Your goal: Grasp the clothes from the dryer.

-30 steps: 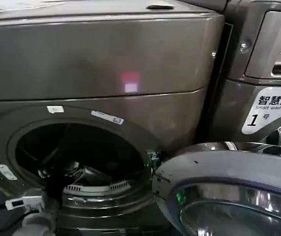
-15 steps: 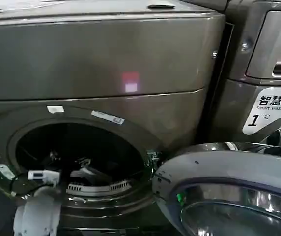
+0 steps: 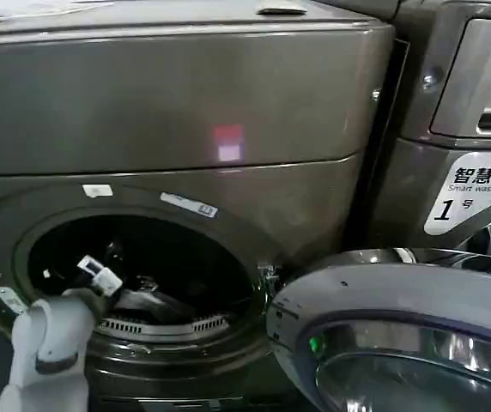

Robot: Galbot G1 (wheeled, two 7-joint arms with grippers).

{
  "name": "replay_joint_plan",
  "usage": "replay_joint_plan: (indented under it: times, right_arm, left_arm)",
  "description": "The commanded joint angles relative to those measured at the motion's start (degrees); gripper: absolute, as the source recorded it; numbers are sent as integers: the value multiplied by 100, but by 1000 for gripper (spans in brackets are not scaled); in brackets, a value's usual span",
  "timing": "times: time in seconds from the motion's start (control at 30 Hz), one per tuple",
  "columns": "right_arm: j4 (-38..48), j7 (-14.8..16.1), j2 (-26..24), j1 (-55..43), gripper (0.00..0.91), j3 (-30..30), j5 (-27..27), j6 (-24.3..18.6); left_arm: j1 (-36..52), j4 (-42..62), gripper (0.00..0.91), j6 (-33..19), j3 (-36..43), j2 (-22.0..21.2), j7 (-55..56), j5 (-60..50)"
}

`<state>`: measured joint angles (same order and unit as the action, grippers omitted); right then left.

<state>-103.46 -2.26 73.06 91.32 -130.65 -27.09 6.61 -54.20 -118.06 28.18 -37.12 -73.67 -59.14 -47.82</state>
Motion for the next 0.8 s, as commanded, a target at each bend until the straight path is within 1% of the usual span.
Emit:
replay_joint_plan:
  times: [0.03, 0.13, 0.17, 0.3, 0.37, 0.57, 0.8]
  right_arm:
    - [-27, -2, 13, 18, 907, 37, 42, -13]
    - [-78, 1, 20, 17, 907, 63, 33, -4]
    - [-97, 2, 14, 22, 907, 76, 31, 3]
    - [-129, 3, 10, 4, 907, 124, 36, 1]
    - [-151, 1, 32, -16, 907, 164, 39, 1]
    - [-86, -6, 39, 19, 907, 150, 40, -21]
    - [-76, -5, 46, 24, 907, 150, 47, -41]
  left_arm:
    - [567, 393, 907, -4810, 115, 403, -1814, -2024]
    - [530, 457, 907, -4943, 350, 543, -1816, -2269]
    - [510, 472, 907, -5011, 487, 745, -1816, -2241]
    - [690, 678, 907, -5043, 920, 1033, -1817, -2167]
    - [853, 853, 907, -5014, 1285, 1199, -1816, -2062]
    - [1206, 1371, 907, -4986, 1736, 1256, -1819, -1915]
    - [1464, 1613, 907, -4974, 1946, 1316, -1823, -1523]
